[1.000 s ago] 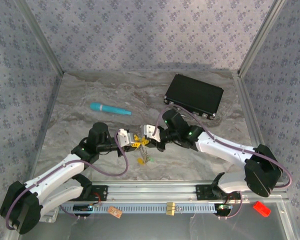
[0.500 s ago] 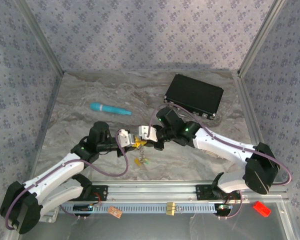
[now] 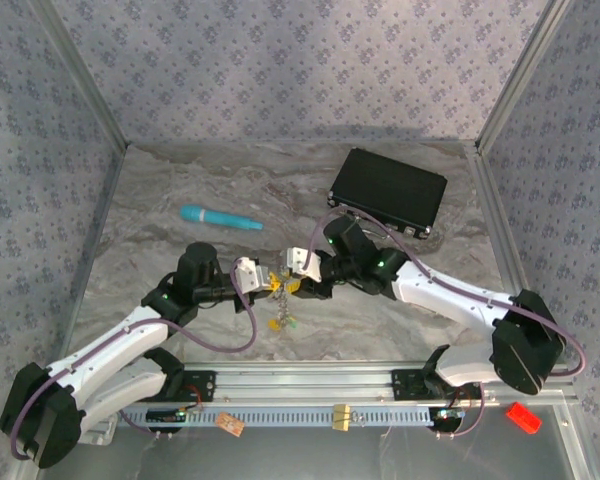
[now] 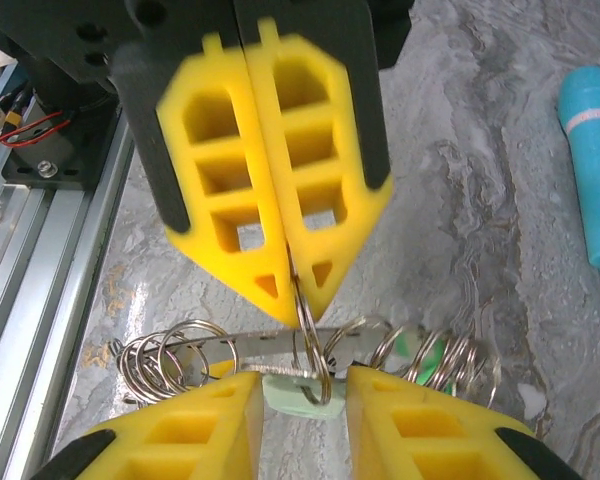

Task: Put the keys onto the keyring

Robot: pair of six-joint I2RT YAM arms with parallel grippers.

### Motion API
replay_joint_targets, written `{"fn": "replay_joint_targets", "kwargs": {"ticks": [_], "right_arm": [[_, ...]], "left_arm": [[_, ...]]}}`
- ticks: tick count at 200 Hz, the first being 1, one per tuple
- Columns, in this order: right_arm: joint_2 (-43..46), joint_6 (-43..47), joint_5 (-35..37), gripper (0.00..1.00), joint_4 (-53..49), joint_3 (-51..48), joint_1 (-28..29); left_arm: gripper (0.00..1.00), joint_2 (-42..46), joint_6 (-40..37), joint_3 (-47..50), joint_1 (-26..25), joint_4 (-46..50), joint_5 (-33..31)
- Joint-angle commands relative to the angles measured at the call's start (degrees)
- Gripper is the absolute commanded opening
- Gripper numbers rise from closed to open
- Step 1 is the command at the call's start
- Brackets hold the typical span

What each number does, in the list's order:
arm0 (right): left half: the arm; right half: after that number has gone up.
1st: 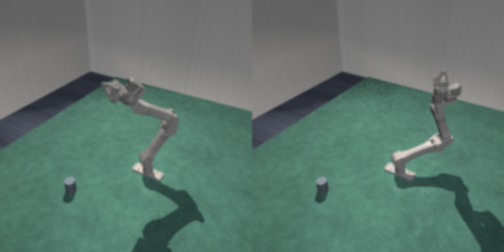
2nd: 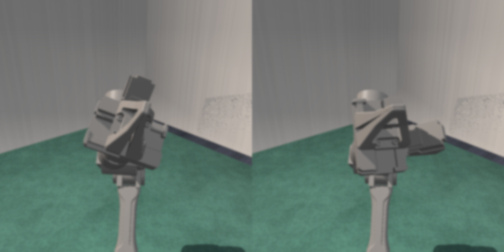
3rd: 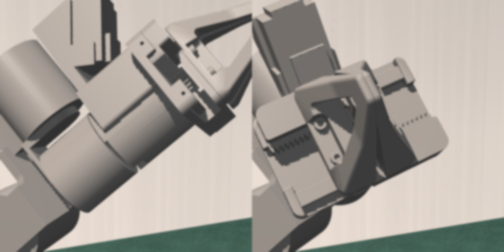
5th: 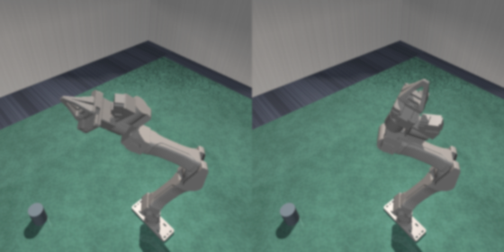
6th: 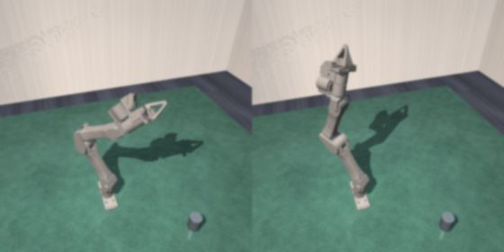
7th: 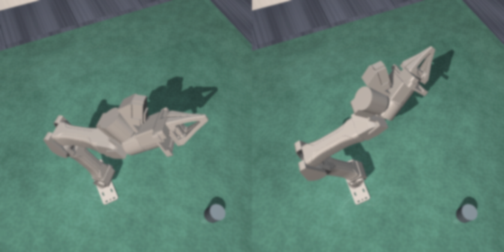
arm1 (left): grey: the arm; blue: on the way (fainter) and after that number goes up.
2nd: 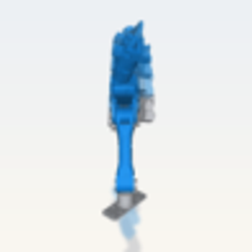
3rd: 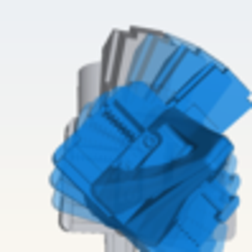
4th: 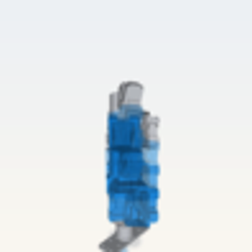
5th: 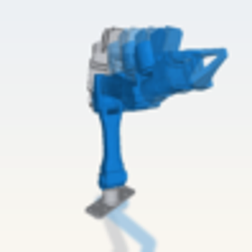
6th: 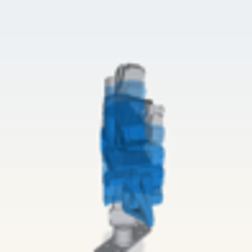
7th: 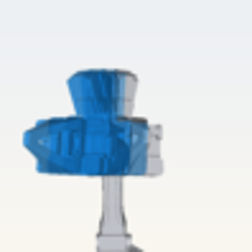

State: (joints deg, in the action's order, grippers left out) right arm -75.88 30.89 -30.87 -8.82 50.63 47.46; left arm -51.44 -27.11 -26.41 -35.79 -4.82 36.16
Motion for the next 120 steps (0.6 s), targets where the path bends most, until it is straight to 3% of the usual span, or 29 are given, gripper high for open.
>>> {"fn": "replay_joint_targets", "kwargs": {"ticks": [1,82,106,120], "right_arm": [[1.8,-3.16,-1.2,0.29,3.33,-1.85,-0.28],[3.37,-4.4,-0.59,0.26,4.21,-2.11,-0.67],[2.93,-4.26,-0.59,0.18,4.02,-1.5,-0.73],[2.75,-4.17,-0.81,0.08,3.99,-1.48,-0.7]], "left_arm": [[0.0,0.9,0.8,0.4,-0.29,-4.28,0.93],[0.0,0.73,-0.01,0.13,-0.31,-3.27,1.13],[0.0,0.68,-0.1,0.05,-0.26,-3.18,1.19],[0.0,0.8,-0.2,0.06,-0.29,-3.17,1.26]]}}
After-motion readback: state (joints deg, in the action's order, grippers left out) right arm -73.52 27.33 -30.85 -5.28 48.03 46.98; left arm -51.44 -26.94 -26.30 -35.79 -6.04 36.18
